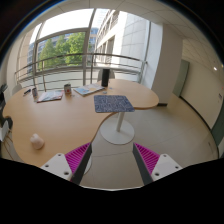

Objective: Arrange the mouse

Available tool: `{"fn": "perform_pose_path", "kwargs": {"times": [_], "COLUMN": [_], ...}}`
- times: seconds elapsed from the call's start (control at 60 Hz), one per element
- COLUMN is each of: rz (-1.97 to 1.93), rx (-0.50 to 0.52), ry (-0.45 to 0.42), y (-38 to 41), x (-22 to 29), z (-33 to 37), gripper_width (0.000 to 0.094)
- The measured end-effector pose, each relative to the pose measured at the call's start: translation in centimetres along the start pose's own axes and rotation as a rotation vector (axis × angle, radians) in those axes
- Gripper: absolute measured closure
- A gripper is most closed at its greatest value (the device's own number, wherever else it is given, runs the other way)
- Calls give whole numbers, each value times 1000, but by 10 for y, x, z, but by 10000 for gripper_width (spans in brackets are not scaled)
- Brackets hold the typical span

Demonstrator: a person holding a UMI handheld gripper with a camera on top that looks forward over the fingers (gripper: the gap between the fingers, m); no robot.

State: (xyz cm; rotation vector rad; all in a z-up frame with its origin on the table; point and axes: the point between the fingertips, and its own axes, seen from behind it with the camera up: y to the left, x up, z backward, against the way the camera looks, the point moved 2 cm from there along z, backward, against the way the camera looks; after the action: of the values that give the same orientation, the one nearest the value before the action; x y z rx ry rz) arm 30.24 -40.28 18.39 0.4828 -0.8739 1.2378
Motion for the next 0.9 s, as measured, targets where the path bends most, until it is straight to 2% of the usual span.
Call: {"fn": "perform_pose_path", "kwargs": {"times": [0.2, 0.367, 0.45, 0.633, 0.75, 0.9], "rz": [-5, 11, 16, 69, 70, 90], "rx": [-33, -28, 22, 204, 272, 295], "ry": [40, 80, 108, 124, 99, 63], "y": [7, 44, 84, 209, 280, 348], "x": [-18, -63, -90, -126, -129, -117], "z": [-3, 7, 9, 3, -13, -50], "gripper_width": [85, 83, 88, 81, 84, 82]}}
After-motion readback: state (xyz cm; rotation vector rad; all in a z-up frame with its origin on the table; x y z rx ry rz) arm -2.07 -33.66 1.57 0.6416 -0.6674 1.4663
